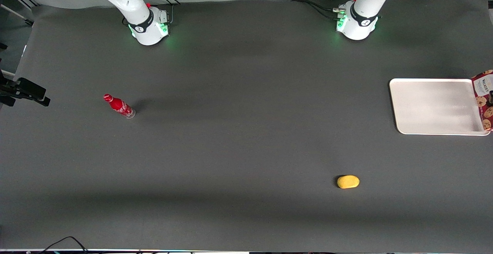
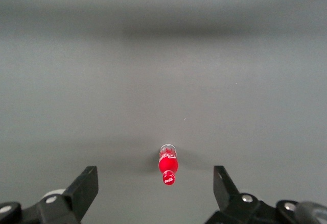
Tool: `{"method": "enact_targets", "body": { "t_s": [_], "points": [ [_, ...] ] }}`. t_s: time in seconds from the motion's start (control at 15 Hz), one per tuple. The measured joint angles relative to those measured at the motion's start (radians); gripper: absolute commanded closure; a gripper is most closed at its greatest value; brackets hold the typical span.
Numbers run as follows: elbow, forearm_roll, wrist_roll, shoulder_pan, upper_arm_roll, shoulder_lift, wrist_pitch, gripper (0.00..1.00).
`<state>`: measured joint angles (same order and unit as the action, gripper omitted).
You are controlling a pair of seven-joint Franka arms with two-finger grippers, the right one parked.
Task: Place red cookie box on tray
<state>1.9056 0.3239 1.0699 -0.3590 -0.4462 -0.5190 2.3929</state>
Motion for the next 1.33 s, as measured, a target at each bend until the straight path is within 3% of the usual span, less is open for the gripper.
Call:
{"method": "enact_targets", "body": {
  "t_s": [0.8,0.87,0.93,1.0,1.33],
  "points": [
    [-0.032,0.063,0.010,0.000,0.002,-0.075,0.011,1.00],
    [-0.032,0.065,0.011,0.000,0.002,-0.077,0.011,0.95],
    [-0.032,0.065,0.012,0.000,0.001,-0.079,0.011,0.32],
    [-0.032,0.068,0.012,0.000,0.002,-0.081,0.011,0.01],
    [-0.041,0.100,0.014,-0.001,0.001,-0.085,0.011,0.00]
  ]
}}
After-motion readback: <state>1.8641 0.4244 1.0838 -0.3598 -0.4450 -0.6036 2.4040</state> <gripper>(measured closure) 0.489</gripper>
